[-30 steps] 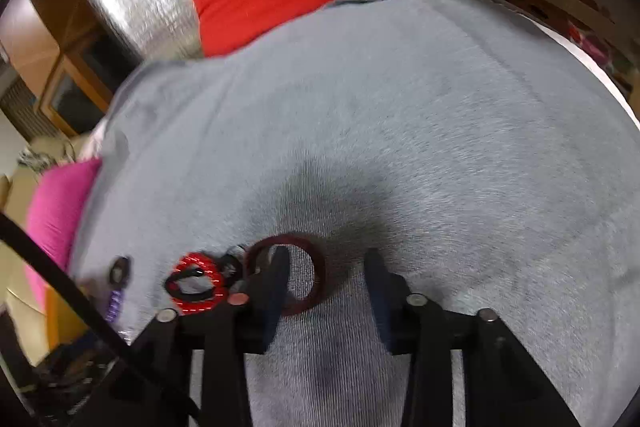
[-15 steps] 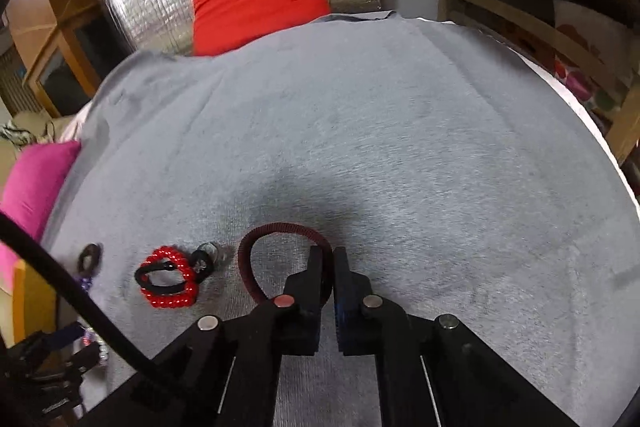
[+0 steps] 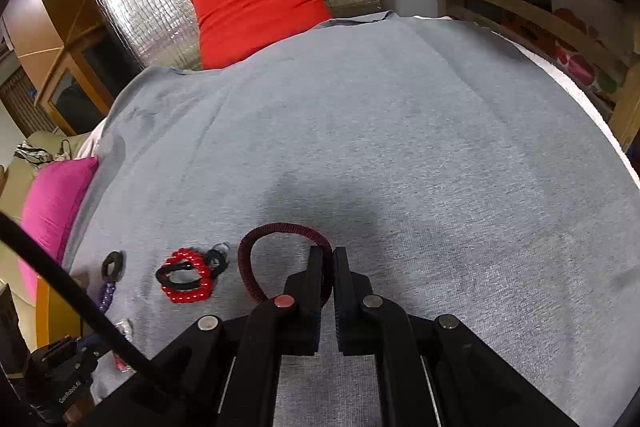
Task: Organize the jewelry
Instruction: 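Grasp the dark red hair tie with the right tool while the left grasps the pink bracelet, then carry the hair tie and pink bracelet into the orange box and release both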
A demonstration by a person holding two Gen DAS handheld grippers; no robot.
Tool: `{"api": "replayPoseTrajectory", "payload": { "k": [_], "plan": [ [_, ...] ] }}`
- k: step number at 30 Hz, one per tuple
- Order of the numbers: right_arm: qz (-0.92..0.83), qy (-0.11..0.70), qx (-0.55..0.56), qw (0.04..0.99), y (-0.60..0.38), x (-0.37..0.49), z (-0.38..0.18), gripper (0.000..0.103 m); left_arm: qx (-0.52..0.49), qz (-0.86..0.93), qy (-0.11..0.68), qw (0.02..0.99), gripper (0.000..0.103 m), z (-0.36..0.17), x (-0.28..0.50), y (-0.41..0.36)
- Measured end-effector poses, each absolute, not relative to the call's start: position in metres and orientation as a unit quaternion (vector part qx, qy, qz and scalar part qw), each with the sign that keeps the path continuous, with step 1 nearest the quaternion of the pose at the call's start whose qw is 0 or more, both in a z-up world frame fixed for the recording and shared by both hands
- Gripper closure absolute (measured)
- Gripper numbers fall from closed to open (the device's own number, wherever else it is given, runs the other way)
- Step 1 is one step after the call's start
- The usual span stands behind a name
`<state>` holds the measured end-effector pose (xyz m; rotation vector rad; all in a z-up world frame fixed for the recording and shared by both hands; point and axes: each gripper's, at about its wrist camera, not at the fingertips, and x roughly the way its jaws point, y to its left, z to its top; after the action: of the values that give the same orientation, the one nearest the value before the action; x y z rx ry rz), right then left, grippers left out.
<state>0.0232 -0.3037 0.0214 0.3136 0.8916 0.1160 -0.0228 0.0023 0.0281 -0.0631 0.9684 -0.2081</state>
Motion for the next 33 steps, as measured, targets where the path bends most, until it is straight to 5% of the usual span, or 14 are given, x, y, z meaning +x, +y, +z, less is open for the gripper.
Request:
{"api": "replayPoseTrajectory", "payload": {
  "k": [20, 33],
  "plan": [
    [0.095, 0.409, 0.167, 0.892, -0.288, 0.016, 0.035, 0.098, -0.077, -0.089, 0.419, 0.900, 0.096, 0.060, -0.046, 0.037],
    [0.175, 0.372, 0.138, 0.901, -0.225, -0.016, 0.066, 0.098, -0.107, -0.089, 0.346, 0.928, 0.096, 0.127, -0.096, 0.069]
  ]
}}
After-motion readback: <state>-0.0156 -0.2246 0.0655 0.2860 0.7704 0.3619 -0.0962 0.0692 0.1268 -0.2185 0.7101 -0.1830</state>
